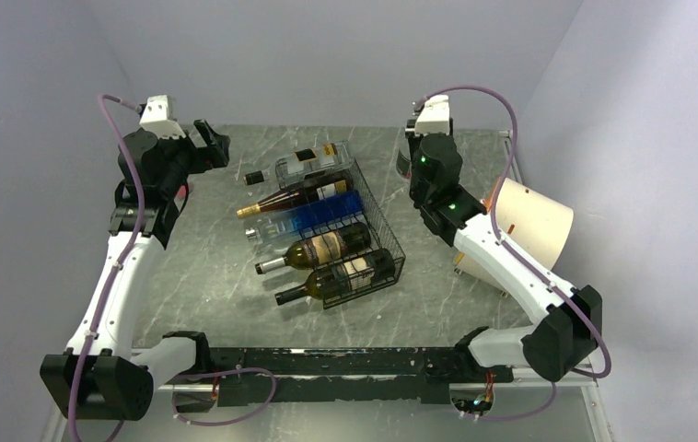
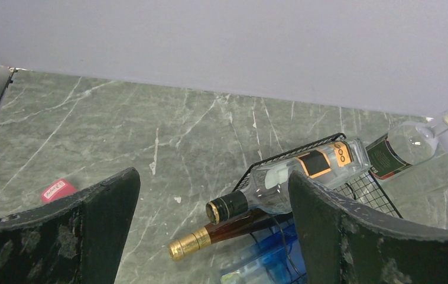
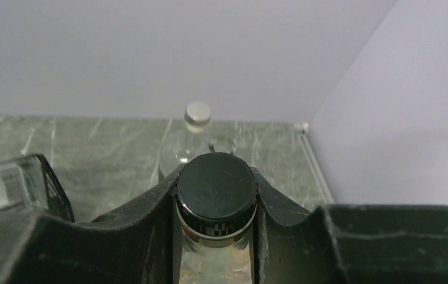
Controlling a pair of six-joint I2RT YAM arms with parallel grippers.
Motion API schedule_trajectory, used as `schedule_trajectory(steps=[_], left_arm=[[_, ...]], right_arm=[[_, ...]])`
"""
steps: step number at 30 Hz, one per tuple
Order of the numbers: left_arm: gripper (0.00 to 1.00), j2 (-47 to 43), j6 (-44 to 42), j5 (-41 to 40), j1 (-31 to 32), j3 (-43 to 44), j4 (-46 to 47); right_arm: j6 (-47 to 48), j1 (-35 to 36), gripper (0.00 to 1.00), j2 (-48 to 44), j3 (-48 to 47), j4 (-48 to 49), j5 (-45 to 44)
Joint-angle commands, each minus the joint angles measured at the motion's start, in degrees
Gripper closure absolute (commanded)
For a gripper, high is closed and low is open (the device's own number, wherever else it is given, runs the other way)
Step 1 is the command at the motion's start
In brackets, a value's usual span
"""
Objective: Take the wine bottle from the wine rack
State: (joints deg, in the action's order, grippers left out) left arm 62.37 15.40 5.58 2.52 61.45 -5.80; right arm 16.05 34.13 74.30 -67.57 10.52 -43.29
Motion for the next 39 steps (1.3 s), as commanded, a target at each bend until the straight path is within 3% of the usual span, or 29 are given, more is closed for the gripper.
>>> schedule_trajectory(steps=[1,15,21,39], left_arm=[[0.01,0.46,0.33,1.43,0.46,0.29,1.51],[0.01,1.00,0.47,1.59,0.46,0.38,1.41],[0.01,1.00,0.46,1.83,0.46,0.49,1.24],[0.01,1.40,0.29,1.58,0.44,0.69,1.01]], right_arm=[[-10.01,-3.41,1.00,-0.67,1.12,3.16,3.59],[-21.06,-10.86,1.00,3.78,9.14,10.28,3.65],[-20.74,-12.09,1.00,5.05,13.20,16.85,2.66],[-20.55,-13.12,1.00,9.98,14.21,23.54,2.59]])
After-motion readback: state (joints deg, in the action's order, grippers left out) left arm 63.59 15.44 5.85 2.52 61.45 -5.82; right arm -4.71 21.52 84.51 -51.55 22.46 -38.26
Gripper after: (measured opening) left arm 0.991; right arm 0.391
